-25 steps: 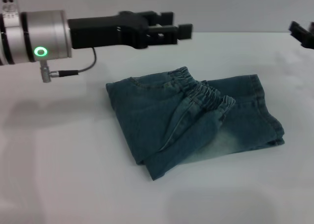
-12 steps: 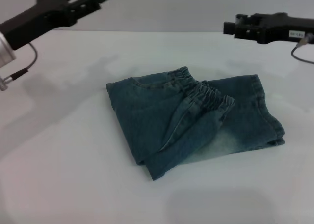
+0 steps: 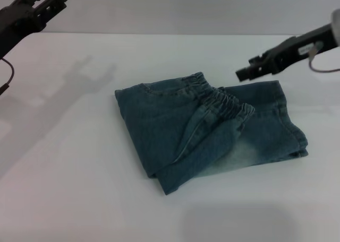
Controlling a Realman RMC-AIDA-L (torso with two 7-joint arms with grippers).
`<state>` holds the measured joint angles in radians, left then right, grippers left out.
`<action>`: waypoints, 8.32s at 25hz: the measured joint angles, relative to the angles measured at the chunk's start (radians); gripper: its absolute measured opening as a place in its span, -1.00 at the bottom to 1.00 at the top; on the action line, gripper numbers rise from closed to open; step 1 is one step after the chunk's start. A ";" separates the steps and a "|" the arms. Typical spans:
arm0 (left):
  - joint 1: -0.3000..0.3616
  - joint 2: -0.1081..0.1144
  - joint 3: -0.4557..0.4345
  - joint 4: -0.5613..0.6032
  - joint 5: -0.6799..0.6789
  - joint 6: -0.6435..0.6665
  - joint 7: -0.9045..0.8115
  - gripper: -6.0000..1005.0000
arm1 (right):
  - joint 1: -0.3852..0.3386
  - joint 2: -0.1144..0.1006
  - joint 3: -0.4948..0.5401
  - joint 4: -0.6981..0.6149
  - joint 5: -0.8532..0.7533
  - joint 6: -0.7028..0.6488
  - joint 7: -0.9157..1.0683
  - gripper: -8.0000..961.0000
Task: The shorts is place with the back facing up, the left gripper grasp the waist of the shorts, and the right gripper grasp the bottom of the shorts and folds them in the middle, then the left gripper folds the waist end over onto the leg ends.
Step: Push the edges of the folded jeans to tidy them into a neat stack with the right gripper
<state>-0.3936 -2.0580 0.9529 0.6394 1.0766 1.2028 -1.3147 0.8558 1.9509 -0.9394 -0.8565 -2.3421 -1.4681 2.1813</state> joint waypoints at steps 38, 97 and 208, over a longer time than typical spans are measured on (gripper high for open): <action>0.007 0.004 -0.005 -0.020 -0.011 -0.046 0.005 0.68 | -0.028 0.123 -0.204 0.101 0.004 0.310 -0.034 0.20; 0.012 0.008 -0.062 -0.044 -0.012 -0.056 0.031 0.68 | -0.433 0.123 -0.239 -0.246 0.470 0.394 -0.335 -0.96; -0.004 0.004 -0.107 -0.056 -0.017 -0.094 0.070 0.68 | 0.036 0.131 -0.564 0.076 0.130 0.174 -0.227 0.17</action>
<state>-0.3973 -2.0543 0.8455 0.5829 1.0598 1.1089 -1.2451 0.8921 2.0818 -1.5031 -0.7800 -2.2118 -1.2943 1.9539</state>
